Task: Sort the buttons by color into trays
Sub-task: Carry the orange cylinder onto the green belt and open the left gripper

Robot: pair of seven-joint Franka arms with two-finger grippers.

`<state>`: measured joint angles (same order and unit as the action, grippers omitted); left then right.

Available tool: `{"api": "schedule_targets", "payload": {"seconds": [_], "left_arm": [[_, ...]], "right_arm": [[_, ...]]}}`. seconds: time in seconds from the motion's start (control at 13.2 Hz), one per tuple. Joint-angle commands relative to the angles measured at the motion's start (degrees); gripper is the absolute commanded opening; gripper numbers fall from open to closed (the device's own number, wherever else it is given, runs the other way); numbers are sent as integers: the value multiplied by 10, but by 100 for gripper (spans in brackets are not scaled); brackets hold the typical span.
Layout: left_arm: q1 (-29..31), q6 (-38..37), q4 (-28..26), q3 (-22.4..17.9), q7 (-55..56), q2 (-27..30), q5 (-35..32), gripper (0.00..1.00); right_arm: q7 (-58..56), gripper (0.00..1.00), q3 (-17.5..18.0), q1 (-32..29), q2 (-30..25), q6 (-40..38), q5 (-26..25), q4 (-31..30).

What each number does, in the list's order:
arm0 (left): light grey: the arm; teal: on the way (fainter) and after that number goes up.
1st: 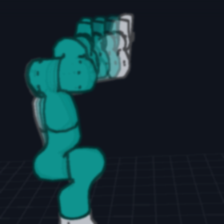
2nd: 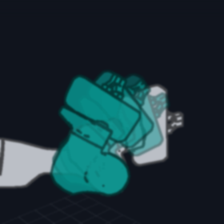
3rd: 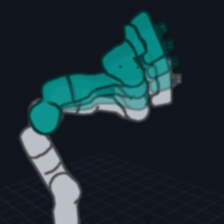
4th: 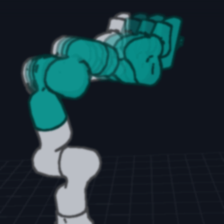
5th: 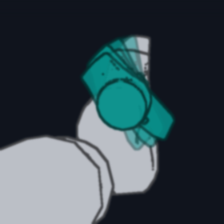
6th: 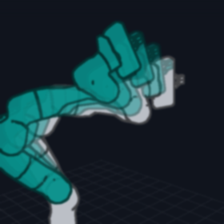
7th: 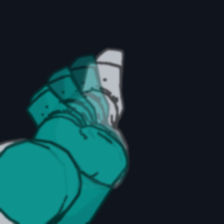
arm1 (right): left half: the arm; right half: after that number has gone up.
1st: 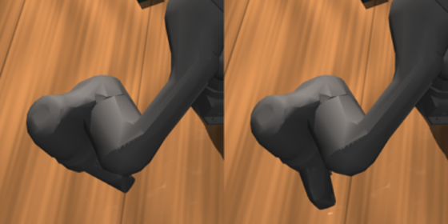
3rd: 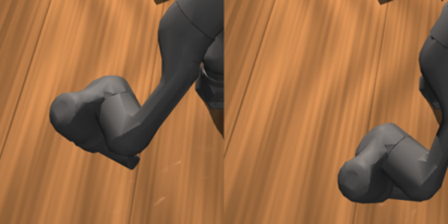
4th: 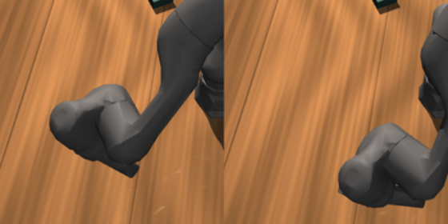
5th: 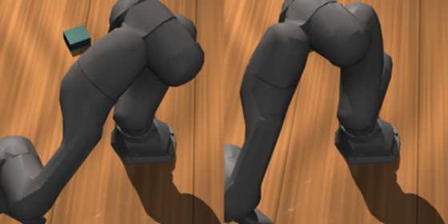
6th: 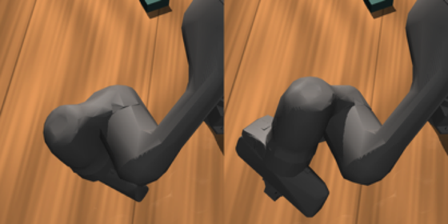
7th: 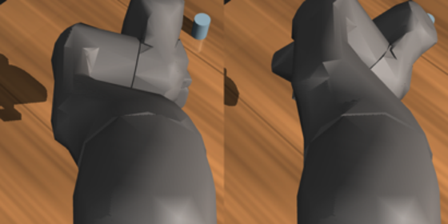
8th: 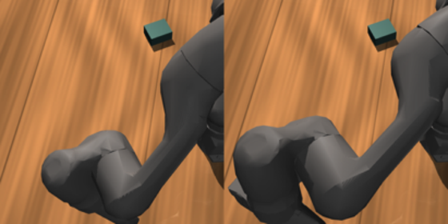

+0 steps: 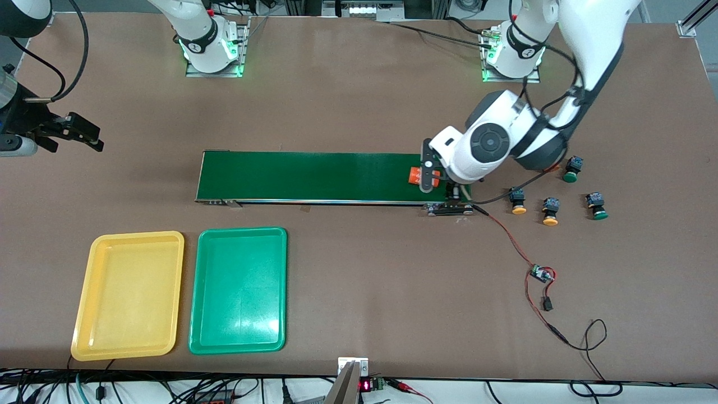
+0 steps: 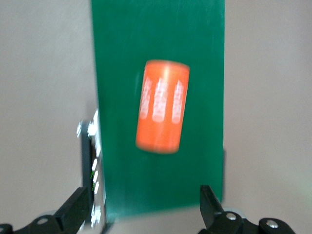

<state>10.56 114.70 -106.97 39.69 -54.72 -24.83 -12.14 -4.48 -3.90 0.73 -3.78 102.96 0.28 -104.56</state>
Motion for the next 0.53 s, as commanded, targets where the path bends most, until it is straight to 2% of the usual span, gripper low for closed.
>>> {"api": "schedule_targets", "payload": {"seconds": [0.0, 0.3, 0.46], "left_arm": [[52, -61, 24, 2, 60, 13, 0, 100], [136, -91, 12, -2, 255, 10, -4, 100], [144, -103, 7, -2, 372, 2, -7, 100]], "right_arm": [[2, 100, 1, 0, 0, 7, 0, -1], [0, 100, 1, -2, 5, 5, 1, 0], [3, 100, 1, -4, 8, 5, 6, 11]]}}
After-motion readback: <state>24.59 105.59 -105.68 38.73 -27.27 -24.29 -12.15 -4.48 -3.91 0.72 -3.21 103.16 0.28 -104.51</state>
